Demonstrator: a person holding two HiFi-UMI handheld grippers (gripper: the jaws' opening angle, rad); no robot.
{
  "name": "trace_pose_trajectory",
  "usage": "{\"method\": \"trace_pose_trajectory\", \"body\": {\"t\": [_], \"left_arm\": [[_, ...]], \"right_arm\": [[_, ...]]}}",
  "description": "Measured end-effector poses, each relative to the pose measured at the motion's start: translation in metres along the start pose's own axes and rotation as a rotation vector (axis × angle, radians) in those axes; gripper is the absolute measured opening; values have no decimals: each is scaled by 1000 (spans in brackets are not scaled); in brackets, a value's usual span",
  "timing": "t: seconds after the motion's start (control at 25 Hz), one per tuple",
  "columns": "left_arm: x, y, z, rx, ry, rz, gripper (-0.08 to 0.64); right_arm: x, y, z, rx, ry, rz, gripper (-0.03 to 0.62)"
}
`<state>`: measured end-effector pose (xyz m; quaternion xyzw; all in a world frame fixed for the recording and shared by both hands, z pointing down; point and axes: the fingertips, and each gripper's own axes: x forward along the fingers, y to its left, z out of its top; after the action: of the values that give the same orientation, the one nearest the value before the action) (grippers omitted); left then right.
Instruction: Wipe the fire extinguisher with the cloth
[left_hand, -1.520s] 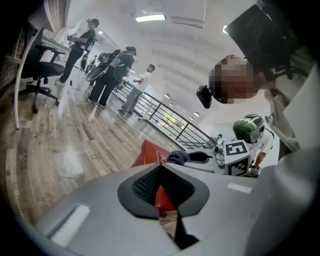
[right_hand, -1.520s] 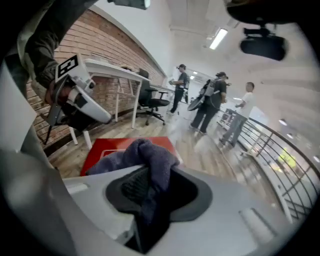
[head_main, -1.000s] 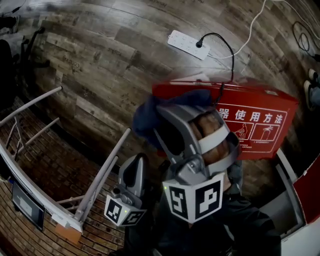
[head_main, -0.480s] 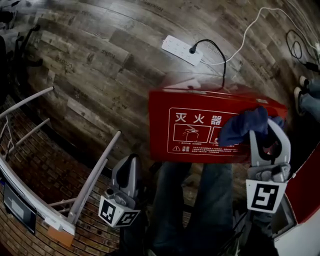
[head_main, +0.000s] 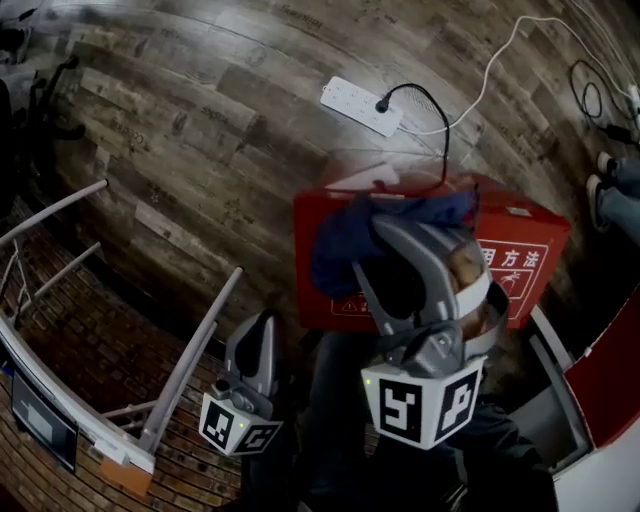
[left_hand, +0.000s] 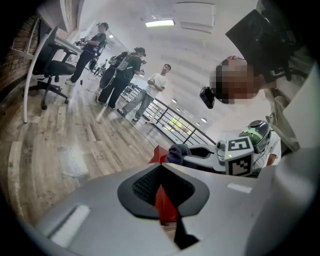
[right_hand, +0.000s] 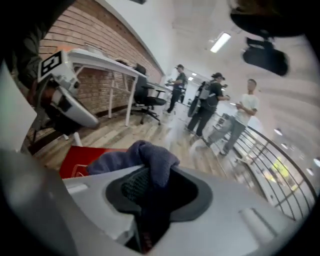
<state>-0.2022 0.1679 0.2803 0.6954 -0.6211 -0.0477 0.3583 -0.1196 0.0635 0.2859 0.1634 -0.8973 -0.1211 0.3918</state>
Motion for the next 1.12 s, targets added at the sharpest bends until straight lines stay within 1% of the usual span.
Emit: {"method": "trace_pose_trajectory", "body": {"t": [0.08,0.12,0.16,0.2,0.24,0.32,0.4,0.48,0.56,0.6,0.64,0.68,0.76,0.84,0.92,1.0,1.04,1.08,1.12], "left_arm": [[3,0,3,6,-2,-4,5],[4,0,3,6,-1,-4,5],[4,1,3,4,1,-3,5],[5,1,2,2,2,-3,5],[5,0,2,1,4,-4,5],[5,-1,0,4,8,-8,5],[6,-2,-1,7,11,-11,6],[8,-5,-4,14,22,-15,5],[11,-10,-8,44,48,-21,6],[12,-13,-11,68,65,-27,5],[14,-17,-14,91,83,-35,5],[15,-21,-16,112,98,-43,5],[15,-32,-21,149,136,-62,5],[12,-43,-25,179,169,-86,5],[14,-53,-27,185,171,-99,5],[15,-62,-25,172,165,-81,5],[13,-67,-24,168,164,-69,5],[10,-71,-23,167,164,-59,5],[7,-76,-22,169,160,-52,5]], "right_arm": [[-6,43,14,-97,-45,97,109],[-14,58,11,-129,-56,126,108],[-25,67,2,-141,-57,135,108],[-38,68,-11,-128,-52,128,107],[-50,62,-27,-94,-44,107,109],[-76,38,-62,-17,-3,31,109],[-102,11,-102,58,82,-76,109],[-123,-8,-134,158,167,-176,109],[-128,-12,-145,244,232,-244,109],[-125,-9,-142,260,247,-259,109],[-118,-4,-134,267,243,-254,109],[-107,4,-122,276,217,-233,109],[-82,26,-88,283,133,-156,109],[-57,51,-50,213,56,-53,109],[-43,70,-26,114,12,39,109],[-46,80,-23,46,-16,91,109],[-54,79,-29,34,-19,95,109],[-65,73,-42,36,-10,83,109],[-78,64,-60,48,9,52,109]]}}
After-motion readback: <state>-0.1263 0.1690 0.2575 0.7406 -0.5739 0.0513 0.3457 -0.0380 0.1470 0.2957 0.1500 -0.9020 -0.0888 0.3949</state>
